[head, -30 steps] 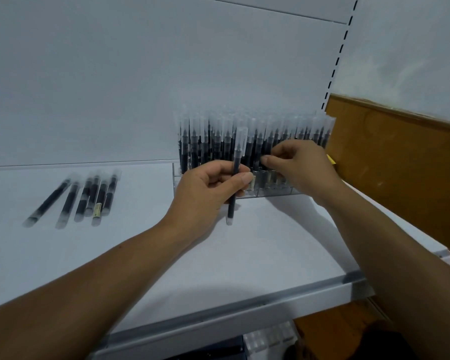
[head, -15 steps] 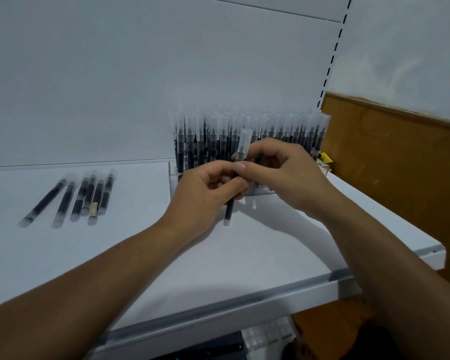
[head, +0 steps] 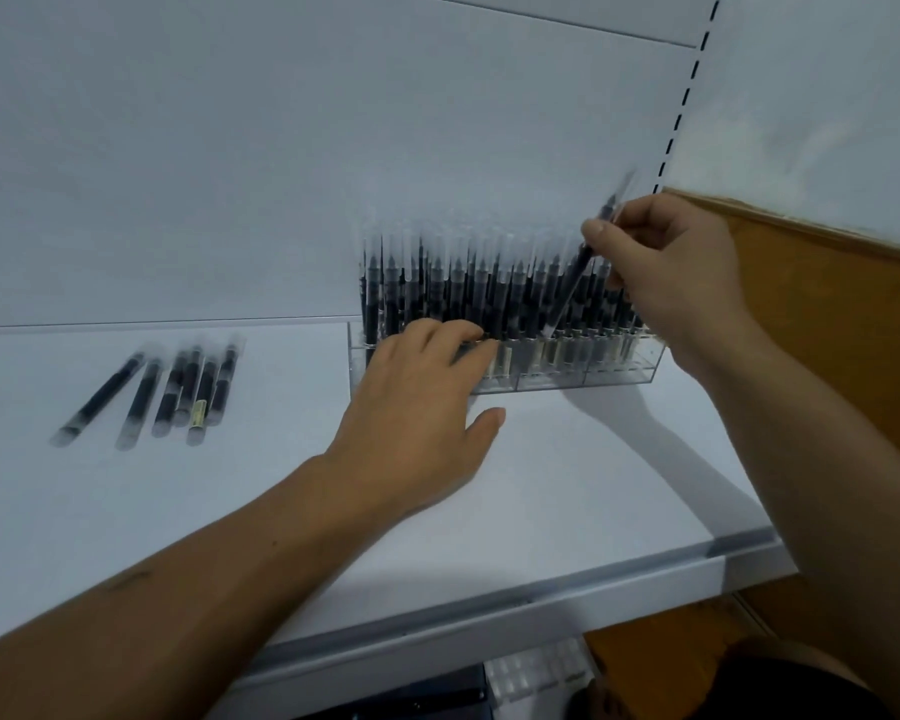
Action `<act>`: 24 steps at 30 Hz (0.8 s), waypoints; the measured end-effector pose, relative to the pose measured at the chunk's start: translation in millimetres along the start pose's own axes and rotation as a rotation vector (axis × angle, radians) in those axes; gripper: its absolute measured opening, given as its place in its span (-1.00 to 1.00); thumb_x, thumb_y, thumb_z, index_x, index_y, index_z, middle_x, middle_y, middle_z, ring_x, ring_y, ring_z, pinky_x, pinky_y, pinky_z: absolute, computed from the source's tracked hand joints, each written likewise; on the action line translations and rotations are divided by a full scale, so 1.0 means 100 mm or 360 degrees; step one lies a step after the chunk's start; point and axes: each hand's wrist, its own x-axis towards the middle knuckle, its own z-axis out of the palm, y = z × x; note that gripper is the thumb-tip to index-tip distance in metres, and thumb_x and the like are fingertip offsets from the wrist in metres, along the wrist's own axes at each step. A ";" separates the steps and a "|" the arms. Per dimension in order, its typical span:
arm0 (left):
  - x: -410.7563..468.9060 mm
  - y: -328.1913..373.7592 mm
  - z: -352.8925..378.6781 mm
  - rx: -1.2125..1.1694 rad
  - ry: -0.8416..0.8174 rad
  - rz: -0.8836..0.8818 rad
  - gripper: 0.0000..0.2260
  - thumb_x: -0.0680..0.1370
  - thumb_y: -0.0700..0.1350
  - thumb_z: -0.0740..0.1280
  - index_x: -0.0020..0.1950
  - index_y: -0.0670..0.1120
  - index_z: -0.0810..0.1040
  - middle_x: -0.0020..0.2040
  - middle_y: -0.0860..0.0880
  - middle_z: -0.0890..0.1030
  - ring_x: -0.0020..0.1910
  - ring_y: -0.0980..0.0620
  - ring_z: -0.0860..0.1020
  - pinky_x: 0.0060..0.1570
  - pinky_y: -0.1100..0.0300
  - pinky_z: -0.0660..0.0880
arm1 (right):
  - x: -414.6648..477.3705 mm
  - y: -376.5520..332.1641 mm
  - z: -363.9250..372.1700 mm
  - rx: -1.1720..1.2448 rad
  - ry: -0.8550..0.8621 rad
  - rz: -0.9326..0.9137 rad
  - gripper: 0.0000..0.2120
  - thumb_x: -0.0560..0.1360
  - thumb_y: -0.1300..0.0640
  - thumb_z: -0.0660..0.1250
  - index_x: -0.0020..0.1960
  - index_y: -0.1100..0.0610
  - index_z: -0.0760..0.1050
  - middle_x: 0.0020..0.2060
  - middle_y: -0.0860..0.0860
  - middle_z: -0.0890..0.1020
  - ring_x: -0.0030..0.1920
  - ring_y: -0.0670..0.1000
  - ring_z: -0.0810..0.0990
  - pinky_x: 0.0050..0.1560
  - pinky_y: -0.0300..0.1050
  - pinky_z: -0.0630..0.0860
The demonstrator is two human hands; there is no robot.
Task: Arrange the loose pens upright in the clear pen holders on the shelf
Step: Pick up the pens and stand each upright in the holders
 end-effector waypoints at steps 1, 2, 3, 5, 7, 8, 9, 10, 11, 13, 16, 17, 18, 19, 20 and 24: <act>0.00 0.00 0.00 0.0019 -0.0009 0.0007 -0.51 0.52 0.13 0.28 0.41 -0.03 0.42 0.35 0.03 0.43 0.35 -0.03 0.32 0.33 0.04 0.23 | 0.02 0.01 0.01 -0.0043 0.0014 -0.0026 -0.85 0.50 0.02 0.44 -0.19 -0.07 0.50 -0.18 0.03 0.66 -0.34 -0.09 0.55 -0.28 -0.23 0.48; 0.01 0.00 0.00 0.0033 -0.0020 0.0013 -0.51 0.52 0.13 0.28 0.41 -0.03 0.42 0.34 0.04 0.43 0.34 -0.02 0.32 0.32 0.04 0.23 | 0.03 0.00 0.02 -0.0074 0.0021 -0.0045 -0.85 0.50 0.01 0.43 -0.19 -0.07 0.49 -0.20 0.01 0.65 -0.33 -0.08 0.56 -0.26 -0.21 0.50; 0.01 0.00 0.00 0.0040 -0.0027 0.0016 -0.51 0.52 0.13 0.27 0.41 -0.03 0.42 0.34 0.04 0.44 0.34 -0.02 0.32 0.32 0.04 0.23 | 0.04 0.00 0.02 -0.0122 0.0021 -0.0064 -0.86 0.50 0.00 0.43 -0.18 -0.06 0.50 -0.22 -0.02 0.64 -0.30 -0.06 0.58 -0.24 -0.16 0.52; 0.00 0.00 0.00 0.0044 -0.0038 0.0014 -0.51 0.52 0.14 0.26 0.40 -0.03 0.42 0.33 0.04 0.44 0.34 -0.02 0.32 0.33 0.03 0.22 | 0.04 0.05 0.06 -0.0271 -0.0049 -0.0076 -0.87 0.49 -0.02 0.43 -0.14 -0.01 0.52 -0.23 -0.04 0.63 -0.21 0.04 0.63 -0.17 -0.04 0.58; 0.00 0.00 -0.01 0.0047 -0.0050 0.0010 -0.51 0.52 0.15 0.25 0.41 -0.02 0.41 0.34 0.05 0.43 0.34 -0.01 0.32 0.33 0.04 0.22 | -0.01 0.12 0.12 -0.0472 -0.0241 -0.0035 -0.84 0.50 -0.02 0.42 -0.09 0.06 0.54 -0.21 -0.01 0.63 -0.14 0.08 0.64 -0.09 0.00 0.60; 0.00 0.00 -0.01 0.0049 -0.0051 0.0009 -0.51 0.52 0.14 0.25 0.41 -0.01 0.41 0.34 0.06 0.43 0.35 -0.01 0.31 0.33 0.04 0.21 | -0.06 0.17 0.14 -0.0548 -0.0336 -0.0002 -0.83 0.52 -0.02 0.40 -0.08 0.08 0.53 -0.20 0.00 0.62 -0.13 0.08 0.64 -0.06 0.02 0.61; 0.00 0.00 -0.01 0.0049 -0.0046 0.0010 -0.52 0.53 0.14 0.26 0.41 -0.01 0.41 0.34 0.06 0.43 0.35 -0.01 0.31 0.33 0.05 0.21 | -0.09 0.20 0.16 -0.0581 -0.0383 0.0026 -0.81 0.53 -0.03 0.38 -0.08 0.10 0.53 -0.21 0.01 0.62 -0.13 0.09 0.64 -0.05 0.05 0.62; 0.00 0.00 -0.01 0.0047 -0.0042 0.0012 -0.52 0.53 0.14 0.27 0.41 0.00 0.41 0.34 0.06 0.43 0.35 0.00 0.30 0.33 0.05 0.20 | -0.10 0.22 0.17 -0.0582 -0.0386 0.0047 -0.80 0.53 -0.03 0.37 -0.08 0.11 0.52 -0.21 0.02 0.62 -0.13 0.10 0.64 -0.05 0.08 0.62; 0.01 0.00 -0.01 0.0045 -0.0038 0.0013 -0.53 0.53 0.14 0.27 0.41 0.00 0.42 0.34 0.07 0.42 0.35 0.00 0.30 0.34 0.05 0.20 | -0.11 0.21 0.16 -0.0575 -0.0379 0.0058 -0.79 0.53 -0.04 0.37 -0.08 0.11 0.52 -0.21 0.02 0.62 -0.13 0.10 0.64 -0.05 0.09 0.62; 0.01 -0.01 0.00 0.0047 -0.0035 0.0015 -0.53 0.53 0.14 0.27 0.41 0.01 0.41 0.35 0.08 0.41 0.36 0.01 0.28 0.35 0.06 0.18 | -0.11 0.18 0.15 -0.0594 -0.0423 0.0071 -0.81 0.52 -0.03 0.39 -0.08 0.10 0.52 -0.21 0.00 0.61 -0.14 0.07 0.64 -0.05 0.08 0.62; 0.01 -0.02 0.00 0.0023 -0.0027 0.0014 -0.55 0.54 0.15 0.26 0.41 0.03 0.41 0.36 0.09 0.40 0.37 0.03 0.27 0.36 0.07 0.16 | -0.14 0.17 0.12 -0.0724 -0.0549 0.0065 -0.85 0.51 -0.02 0.40 -0.08 0.07 0.56 -0.21 -0.04 0.62 -0.13 0.01 0.62 -0.04 0.03 0.61; 0.01 -0.03 0.00 0.0007 -0.0030 0.0012 -0.55 0.55 0.14 0.25 0.40 0.04 0.41 0.36 0.10 0.40 0.37 0.04 0.26 0.36 0.09 0.15 | -0.16 0.17 0.09 -0.0742 -0.0550 0.0068 -0.84 0.51 -0.02 0.40 -0.05 0.07 0.58 -0.19 -0.04 0.63 -0.13 -0.01 0.62 -0.06 -0.01 0.60; 0.02 -0.03 0.00 -0.0012 -0.0031 0.0014 -0.56 0.55 0.14 0.25 0.40 0.04 0.42 0.36 0.11 0.40 0.37 0.05 0.26 0.36 0.10 0.15 | -0.18 0.17 0.06 -0.0761 -0.0535 0.0072 -0.83 0.52 -0.03 0.40 -0.02 0.06 0.59 -0.19 -0.06 0.63 -0.13 -0.03 0.61 -0.09 -0.06 0.58; 0.02 -0.04 -0.01 -0.0033 -0.0026 0.0019 -0.58 0.56 0.13 0.24 0.39 0.05 0.44 0.35 0.12 0.41 0.37 0.06 0.27 0.35 0.12 0.14 | -0.20 0.16 0.02 -0.0800 -0.0528 0.0069 -0.82 0.52 -0.05 0.38 -0.01 0.06 0.59 -0.19 -0.08 0.61 -0.13 -0.06 0.59 -0.12 -0.10 0.55; 0.03 -0.04 -0.02 -0.0060 -0.0008 0.0023 -0.60 0.56 0.13 0.24 0.37 0.06 0.47 0.33 0.13 0.45 0.35 0.07 0.30 0.33 0.14 0.15 | -0.22 0.14 -0.01 -0.0855 -0.0537 0.0062 -0.81 0.53 -0.07 0.37 -0.01 0.04 0.58 -0.21 -0.11 0.59 -0.15 -0.09 0.57 -0.15 -0.13 0.52; 0.03 -0.07 -0.22 -0.0173 0.0072 -0.0053 -0.75 0.56 0.08 0.28 0.21 0.10 0.59 0.12 0.14 0.60 0.12 0.08 0.49 0.15 0.09 0.40 | -0.34 -0.04 -0.02 -0.0951 -0.0669 0.0002 -0.82 0.55 -0.12 0.32 -0.10 -0.02 0.54 -0.23 -0.15 0.58 -0.16 -0.10 0.58 -0.20 -0.14 0.51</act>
